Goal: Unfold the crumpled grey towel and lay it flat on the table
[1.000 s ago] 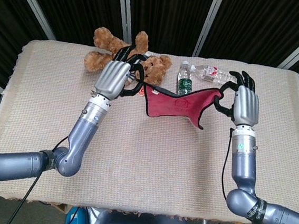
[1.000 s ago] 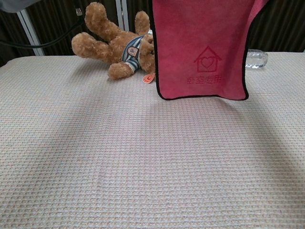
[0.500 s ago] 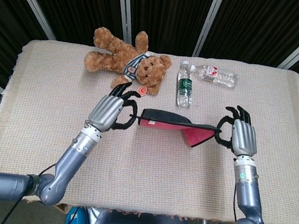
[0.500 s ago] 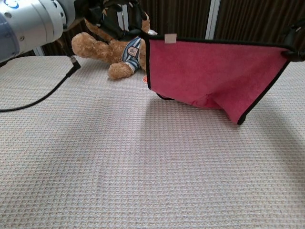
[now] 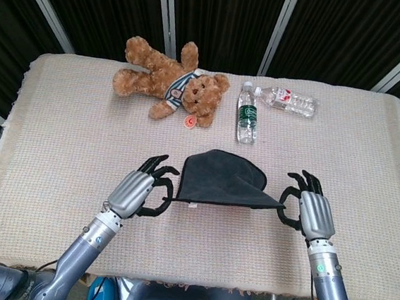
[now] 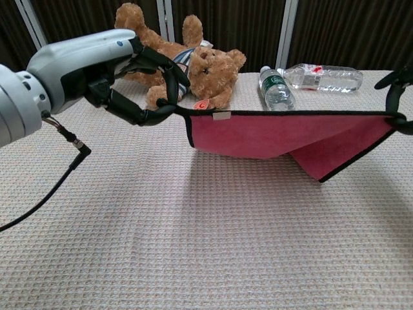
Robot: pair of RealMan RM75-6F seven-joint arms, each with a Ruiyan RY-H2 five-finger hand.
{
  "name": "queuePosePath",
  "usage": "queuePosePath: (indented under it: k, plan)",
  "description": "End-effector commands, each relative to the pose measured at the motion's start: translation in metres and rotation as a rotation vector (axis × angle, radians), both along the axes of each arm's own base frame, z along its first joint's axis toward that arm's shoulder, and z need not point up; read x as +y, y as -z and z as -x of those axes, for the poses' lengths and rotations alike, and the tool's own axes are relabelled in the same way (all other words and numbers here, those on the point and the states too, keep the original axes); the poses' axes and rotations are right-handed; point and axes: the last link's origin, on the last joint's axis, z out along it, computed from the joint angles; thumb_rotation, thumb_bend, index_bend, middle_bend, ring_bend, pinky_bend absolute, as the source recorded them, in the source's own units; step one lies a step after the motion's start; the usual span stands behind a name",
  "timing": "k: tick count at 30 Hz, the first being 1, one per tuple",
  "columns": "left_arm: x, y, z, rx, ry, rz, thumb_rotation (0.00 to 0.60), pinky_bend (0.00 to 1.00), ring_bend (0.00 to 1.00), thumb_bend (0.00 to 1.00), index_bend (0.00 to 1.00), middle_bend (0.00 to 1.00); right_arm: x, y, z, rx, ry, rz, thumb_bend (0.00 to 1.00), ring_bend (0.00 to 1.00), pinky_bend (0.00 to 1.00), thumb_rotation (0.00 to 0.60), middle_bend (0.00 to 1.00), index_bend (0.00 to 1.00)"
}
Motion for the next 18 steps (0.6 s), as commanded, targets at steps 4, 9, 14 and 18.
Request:
queuePosePath:
  k: [4,9,14,18]
  plan:
    - [-0.019,0.002,0.009,-0.006,0.007,0.026,0.6,0.03,0.0,0.49,0.6,0.23,0.017,0.006,0.011,-0.011,0.006,-0.018,0.56,0.0,0.0,0.6,0.2,0.72]
    - [-0.03,0.001,0.013,-0.011,0.022,0.034,0.6,0.03,0.0,0.49,0.6,0.23,0.028,0.009,0.018,-0.022,0.009,-0.027,0.56,0.0,0.0,0.6,0.2,0.72]
    - [-0.039,0.001,0.014,-0.017,0.028,0.044,0.6,0.03,0.0,0.49,0.6,0.23,0.038,0.009,0.022,-0.03,0.002,-0.032,0.56,0.0,0.0,0.6,0.2,0.72]
    - [-0.047,0.002,0.016,-0.018,0.028,0.058,0.6,0.03,0.0,0.49,0.6,0.23,0.048,0.011,0.026,-0.027,-0.001,-0.046,0.56,0.0,0.0,0.6,0.2,0.72]
